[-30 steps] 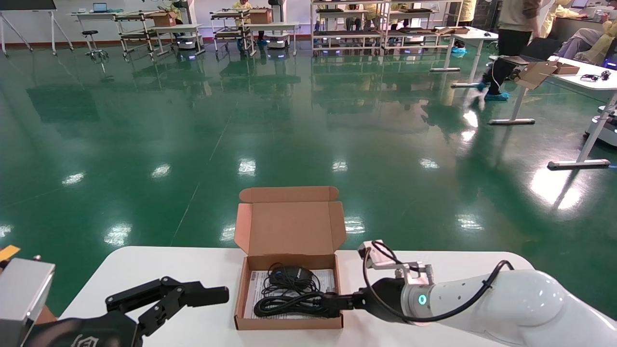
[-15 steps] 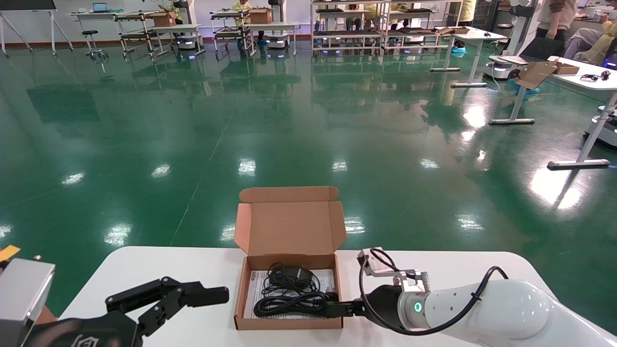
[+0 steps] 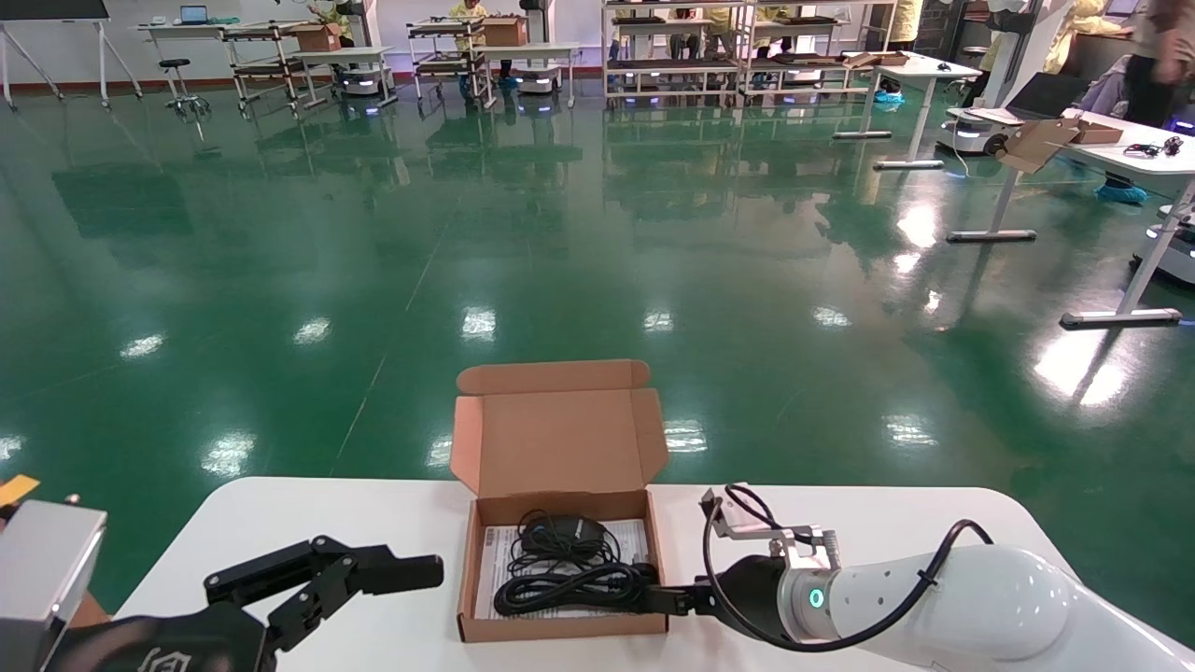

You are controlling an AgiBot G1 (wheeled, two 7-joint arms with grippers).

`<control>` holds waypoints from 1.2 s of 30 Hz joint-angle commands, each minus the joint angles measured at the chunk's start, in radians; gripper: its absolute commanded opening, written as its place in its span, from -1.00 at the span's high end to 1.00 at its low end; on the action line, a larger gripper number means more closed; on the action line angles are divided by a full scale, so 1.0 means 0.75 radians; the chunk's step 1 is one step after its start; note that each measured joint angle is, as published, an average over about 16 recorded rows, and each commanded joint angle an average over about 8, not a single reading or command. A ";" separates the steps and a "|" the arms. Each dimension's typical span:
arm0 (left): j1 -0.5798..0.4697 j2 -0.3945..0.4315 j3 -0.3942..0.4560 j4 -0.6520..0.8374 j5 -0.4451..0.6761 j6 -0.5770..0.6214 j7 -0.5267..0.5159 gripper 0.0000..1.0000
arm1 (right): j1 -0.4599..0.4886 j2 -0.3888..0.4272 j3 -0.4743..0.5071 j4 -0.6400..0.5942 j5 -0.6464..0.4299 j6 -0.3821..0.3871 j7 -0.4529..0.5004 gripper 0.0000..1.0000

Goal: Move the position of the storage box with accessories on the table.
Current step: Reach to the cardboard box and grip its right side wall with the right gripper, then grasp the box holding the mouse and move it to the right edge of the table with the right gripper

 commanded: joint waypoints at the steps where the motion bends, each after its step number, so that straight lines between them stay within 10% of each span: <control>1: 0.000 0.000 0.000 0.000 0.000 0.000 0.000 -1.00 | 0.002 0.001 -0.006 -0.006 0.008 0.000 -0.004 1.00; 36: 0.000 0.000 0.000 0.000 0.000 0.000 0.000 -1.00 | 0.129 0.066 0.007 -0.201 0.126 -0.163 -0.252 1.00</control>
